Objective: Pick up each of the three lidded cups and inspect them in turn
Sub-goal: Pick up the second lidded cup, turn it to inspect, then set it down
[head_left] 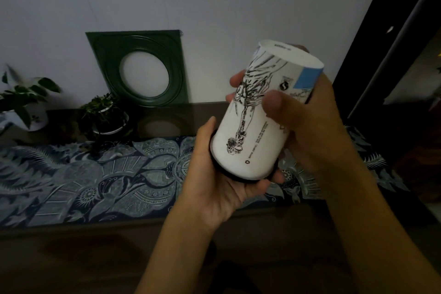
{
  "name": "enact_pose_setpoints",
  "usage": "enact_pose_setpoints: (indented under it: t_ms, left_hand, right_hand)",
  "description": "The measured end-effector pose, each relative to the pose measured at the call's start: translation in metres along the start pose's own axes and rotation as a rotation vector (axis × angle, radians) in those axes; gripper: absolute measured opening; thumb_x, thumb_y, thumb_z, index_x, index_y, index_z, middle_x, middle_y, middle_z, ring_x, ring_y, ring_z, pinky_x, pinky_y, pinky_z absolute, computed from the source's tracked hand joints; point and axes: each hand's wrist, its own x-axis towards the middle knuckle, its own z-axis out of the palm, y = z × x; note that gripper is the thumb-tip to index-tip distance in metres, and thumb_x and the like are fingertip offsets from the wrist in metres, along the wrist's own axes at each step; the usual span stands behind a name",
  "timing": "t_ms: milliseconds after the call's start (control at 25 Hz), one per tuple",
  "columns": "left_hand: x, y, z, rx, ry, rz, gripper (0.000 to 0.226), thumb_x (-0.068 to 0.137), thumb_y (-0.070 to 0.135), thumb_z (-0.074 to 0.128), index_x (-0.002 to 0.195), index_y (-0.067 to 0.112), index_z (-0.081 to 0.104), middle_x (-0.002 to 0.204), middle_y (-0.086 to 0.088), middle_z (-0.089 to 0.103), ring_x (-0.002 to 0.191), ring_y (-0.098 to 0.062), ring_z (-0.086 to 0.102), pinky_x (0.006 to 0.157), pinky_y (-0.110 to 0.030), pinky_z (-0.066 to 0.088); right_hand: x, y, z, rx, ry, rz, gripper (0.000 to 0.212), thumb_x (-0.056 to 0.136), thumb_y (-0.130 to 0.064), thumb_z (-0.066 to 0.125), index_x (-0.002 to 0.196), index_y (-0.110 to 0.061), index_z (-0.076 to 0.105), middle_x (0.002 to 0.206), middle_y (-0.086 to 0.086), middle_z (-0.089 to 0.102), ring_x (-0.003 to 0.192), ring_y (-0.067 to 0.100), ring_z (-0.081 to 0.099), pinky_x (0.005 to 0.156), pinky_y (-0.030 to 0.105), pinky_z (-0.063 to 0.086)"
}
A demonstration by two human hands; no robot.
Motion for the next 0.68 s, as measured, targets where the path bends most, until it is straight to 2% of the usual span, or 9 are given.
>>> enact_pose_setpoints:
  t_ms: [80, 160, 240, 320, 400, 480, 560, 640, 680]
  left_hand:
    - [0.0, -0.002, 0.003, 0.026, 0.012, 0.058, 0.077, 0.092, 0.07, 0.037, 0.124, 0.006, 0.066, 0.104, -0.026, 0.07, 0.073, -0.039, 0.07, 0.048, -0.031, 0.059]
    - [0.005, -0.009, 0.005, 0.102, 0.099, 0.284, 0.068, 0.092, 0.068, 0.041, 0.121, 0.013, 0.067, 0.106, -0.02, 0.075, 0.084, -0.036, 0.073, 0.054, -0.034, 0.06]
    - [0.01, -0.017, 0.006, 0.248, 0.214, 0.538, 0.064, 0.086, 0.067, 0.052, 0.128, 0.018, 0.059, 0.118, -0.013, 0.073, 0.1, -0.031, 0.073, 0.066, -0.04, 0.062]
    - [0.012, -0.022, 0.007, 0.31, 0.241, 0.647, 0.068, 0.081, 0.067, 0.052, 0.13, 0.02, 0.055, 0.123, -0.011, 0.071, 0.107, -0.028, 0.072, 0.075, -0.042, 0.062]
    - [0.01, -0.018, 0.005, 0.199, 0.215, 0.536, 0.059, 0.088, 0.068, 0.049, 0.122, 0.021, 0.064, 0.113, -0.011, 0.076, 0.097, -0.025, 0.075, 0.071, -0.04, 0.063]
    - [0.005, -0.009, 0.004, 0.059, 0.107, 0.295, 0.063, 0.09, 0.068, 0.042, 0.114, 0.019, 0.071, 0.101, -0.017, 0.077, 0.083, -0.031, 0.075, 0.062, -0.039, 0.063]
    - [0.001, -0.002, 0.002, 0.012, -0.014, 0.087, 0.077, 0.091, 0.071, 0.036, 0.13, 0.01, 0.063, 0.103, -0.026, 0.071, 0.078, -0.038, 0.071, 0.055, -0.036, 0.061]
    - [0.0, -0.001, 0.003, 0.011, -0.064, 0.035, 0.081, 0.091, 0.072, 0.037, 0.137, 0.007, 0.056, 0.107, -0.028, 0.068, 0.08, -0.041, 0.068, 0.055, -0.035, 0.061]
    - [0.001, -0.004, 0.005, 0.029, -0.053, 0.089, 0.079, 0.09, 0.07, 0.039, 0.137, 0.009, 0.057, 0.109, -0.027, 0.069, 0.083, -0.041, 0.069, 0.057, -0.037, 0.061]
  right_hand:
    - [0.0, -0.001, 0.003, 0.014, 0.06, 0.001, 0.102, 0.049, -0.057, 0.086, 0.128, -0.004, 0.048, 0.117, 0.019, 0.068, 0.103, 0.033, 0.071, 0.084, 0.056, 0.058]
    - [-0.003, 0.002, 0.013, 0.045, 0.215, -0.005, 0.087, 0.054, -0.046, 0.086, 0.124, -0.008, 0.052, 0.112, 0.011, 0.071, 0.098, 0.025, 0.073, 0.08, 0.049, 0.06]
    - [-0.007, 0.006, 0.022, 0.1, 0.378, -0.013, 0.067, 0.061, -0.037, 0.083, 0.117, -0.014, 0.054, 0.106, 0.003, 0.071, 0.092, 0.017, 0.074, 0.076, 0.039, 0.061]
    - [-0.009, 0.007, 0.026, 0.129, 0.44, -0.02, 0.06, 0.065, -0.032, 0.082, 0.116, -0.016, 0.054, 0.102, -0.001, 0.071, 0.09, 0.014, 0.074, 0.073, 0.034, 0.061]
    - [-0.009, 0.006, 0.024, 0.06, 0.385, -0.032, 0.068, 0.062, -0.037, 0.083, 0.118, -0.015, 0.052, 0.103, -0.001, 0.071, 0.091, 0.014, 0.074, 0.075, 0.037, 0.061]
    - [-0.006, 0.001, 0.014, 0.012, 0.236, -0.042, 0.084, 0.055, -0.044, 0.086, 0.123, -0.009, 0.05, 0.111, 0.009, 0.07, 0.097, 0.024, 0.073, 0.08, 0.048, 0.06]
    - [-0.004, -0.003, 0.005, 0.004, 0.087, -0.028, 0.1, 0.051, -0.055, 0.086, 0.128, -0.004, 0.048, 0.117, 0.018, 0.068, 0.103, 0.035, 0.07, 0.085, 0.055, 0.057]
    - [-0.002, -0.004, 0.003, 0.019, 0.059, -0.021, 0.104, 0.05, -0.06, 0.083, 0.129, -0.001, 0.048, 0.117, 0.021, 0.067, 0.104, 0.037, 0.069, 0.086, 0.056, 0.057]
    - [-0.002, -0.004, 0.005, 0.036, 0.097, -0.027, 0.103, 0.05, -0.06, 0.084, 0.127, -0.001, 0.049, 0.116, 0.02, 0.068, 0.103, 0.037, 0.07, 0.085, 0.056, 0.057]
